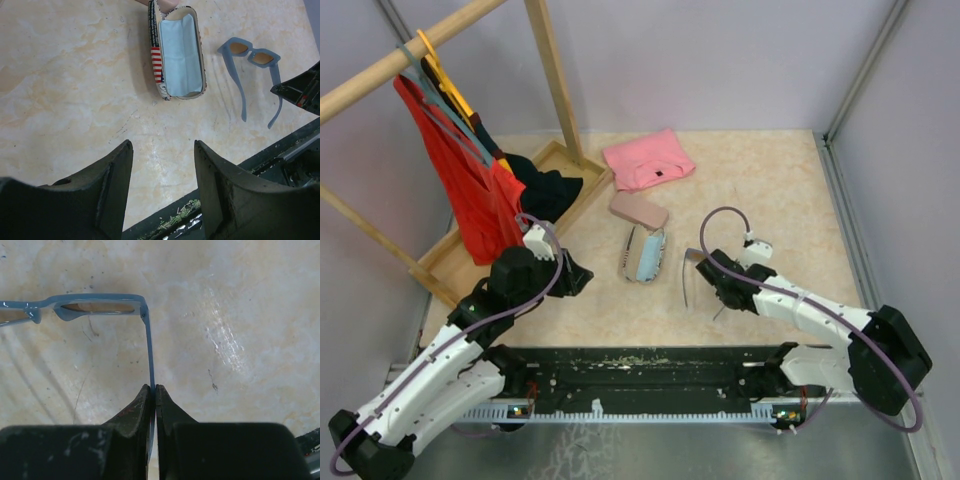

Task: Organize the sunglasses
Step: Place the sunglasses at the center of the board.

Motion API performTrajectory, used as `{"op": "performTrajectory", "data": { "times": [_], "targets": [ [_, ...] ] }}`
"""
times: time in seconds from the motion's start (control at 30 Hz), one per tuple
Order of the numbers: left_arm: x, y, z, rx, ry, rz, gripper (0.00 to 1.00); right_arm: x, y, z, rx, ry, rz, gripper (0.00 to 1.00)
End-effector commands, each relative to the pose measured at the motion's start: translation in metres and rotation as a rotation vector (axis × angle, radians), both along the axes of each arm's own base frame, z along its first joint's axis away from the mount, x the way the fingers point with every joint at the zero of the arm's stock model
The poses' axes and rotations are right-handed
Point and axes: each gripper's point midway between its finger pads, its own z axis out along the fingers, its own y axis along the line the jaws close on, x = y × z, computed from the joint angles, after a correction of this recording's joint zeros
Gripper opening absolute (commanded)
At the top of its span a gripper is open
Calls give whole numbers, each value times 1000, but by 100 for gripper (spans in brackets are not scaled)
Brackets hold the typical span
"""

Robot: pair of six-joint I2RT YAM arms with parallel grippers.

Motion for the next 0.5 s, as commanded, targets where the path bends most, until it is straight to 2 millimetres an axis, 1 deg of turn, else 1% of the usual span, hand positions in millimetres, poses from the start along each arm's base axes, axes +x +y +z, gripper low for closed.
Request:
{"op": "performTrajectory", "data": {
  "times": [0.0,0.07,0.17,0.23,0.37,0.47],
  "targets": [
    [-1,3,11,6,-24,-6,58,8,6,-4,33,-51,-65,6],
    [-1,2,11,5,-20,-8,58,9,8,-5,31,-48,-64,10],
    [0,2,10,9,-17,-6,58,9,9,-6,37,-48,-64,21],
    [0,2,9,11,-16,-5,58,8,10,-5,41,-46,-59,27],
    [0,3,8,15,-14,-3,58,4,11,-4,48,-29,-35,31],
    [1,4,9,17,-15,1,59,1,10,8,50,-31,8,32]
  ]
}}
